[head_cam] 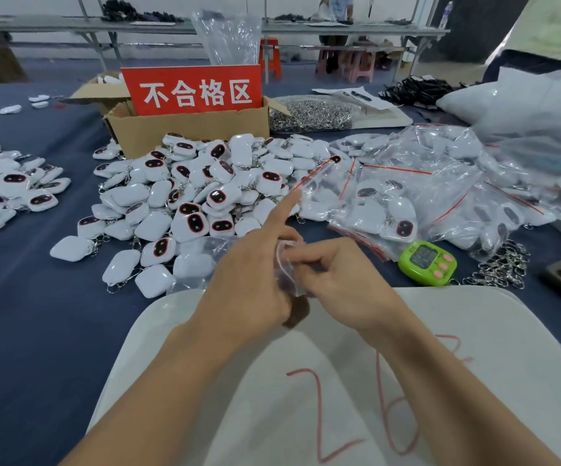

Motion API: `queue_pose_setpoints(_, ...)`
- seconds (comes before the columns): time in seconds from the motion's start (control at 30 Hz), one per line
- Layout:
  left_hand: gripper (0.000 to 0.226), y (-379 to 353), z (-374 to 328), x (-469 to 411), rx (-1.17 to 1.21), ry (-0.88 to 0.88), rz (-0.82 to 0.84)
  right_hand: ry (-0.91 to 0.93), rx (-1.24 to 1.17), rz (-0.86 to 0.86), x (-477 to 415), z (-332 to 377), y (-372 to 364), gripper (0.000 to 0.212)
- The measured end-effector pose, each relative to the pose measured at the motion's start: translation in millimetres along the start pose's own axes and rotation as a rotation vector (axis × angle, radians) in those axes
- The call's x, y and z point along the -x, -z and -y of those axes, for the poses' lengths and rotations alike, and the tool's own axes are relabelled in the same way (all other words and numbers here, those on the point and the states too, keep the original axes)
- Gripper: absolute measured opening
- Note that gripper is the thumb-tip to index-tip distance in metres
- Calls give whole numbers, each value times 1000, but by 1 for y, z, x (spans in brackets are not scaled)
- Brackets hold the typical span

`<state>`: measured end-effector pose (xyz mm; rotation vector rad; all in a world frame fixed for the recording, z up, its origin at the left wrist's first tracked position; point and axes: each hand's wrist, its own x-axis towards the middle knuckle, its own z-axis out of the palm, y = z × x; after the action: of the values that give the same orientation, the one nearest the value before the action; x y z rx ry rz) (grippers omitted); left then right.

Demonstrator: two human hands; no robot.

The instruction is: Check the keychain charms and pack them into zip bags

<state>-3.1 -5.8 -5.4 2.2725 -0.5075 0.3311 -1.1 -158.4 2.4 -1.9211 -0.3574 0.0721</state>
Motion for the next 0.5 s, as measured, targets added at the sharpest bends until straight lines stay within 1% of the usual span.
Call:
queue_pose_setpoints(0.03, 109, 0, 1, 0, -12, 12, -44, 34, -11, 28, 0, 1, -2, 32)
queue_pose_setpoints(0.07, 110, 1, 1, 0, -16, 26, -100, 47, -102, -2, 0, 5, -1, 36)
queue_pose_setpoints(0.1, 114, 3, 2, 0, -9, 48, -167, 43, -228, -85, 0, 7, 0, 41)
queue_pose_setpoints(0.13, 117, 5, 3, 0, 12, 87, -243, 40, -326, -205, -2, 6, 4, 42)
queue_pose_setpoints(0.17, 118, 9, 3, -1, 49, 129, -328, 29, -369, -326, -4, 4, 8, 42)
queue_pose_setpoints(0.23, 110, 18, 2, -5, 157, 183, -507, -36, -271, -503, -8, -4, 15, 41)
queue_pose_setpoints(0.27, 106, 22, 1, -7, 216, 194, -594, -76, -165, -540, -9, -8, 15, 40)
queue_pose_setpoints(0.3, 105, 26, 0, -9, 269, 195, -684, -96, -44, -524, -10, -11, 12, 37)
queue_pose_setpoints(0.33, 105, 31, 0, -10, 302, 186, -767, -92, 83, -462, -10, -14, 7, 36)
queue_pose_setpoints(0.4, 102, 39, 0, -9, 243, 129, -888, -29, 349, -287, -13, -20, -8, 46)
queue_pose_setpoints(0.43, 100, 42, 0, -8, 164, 101, -914, 29, 428, -227, -18, -20, -15, 53)
queue_pose_setpoints(0.47, 98, 42, -1, -7, 76, 78, -901, 97, 486, -192, -23, -20, -21, 58)
queue_pose_setpoints(0.5, 97, 37, -3, -7, -13, 61, -848, 174, 551, -157, -29, -19, -27, 61)
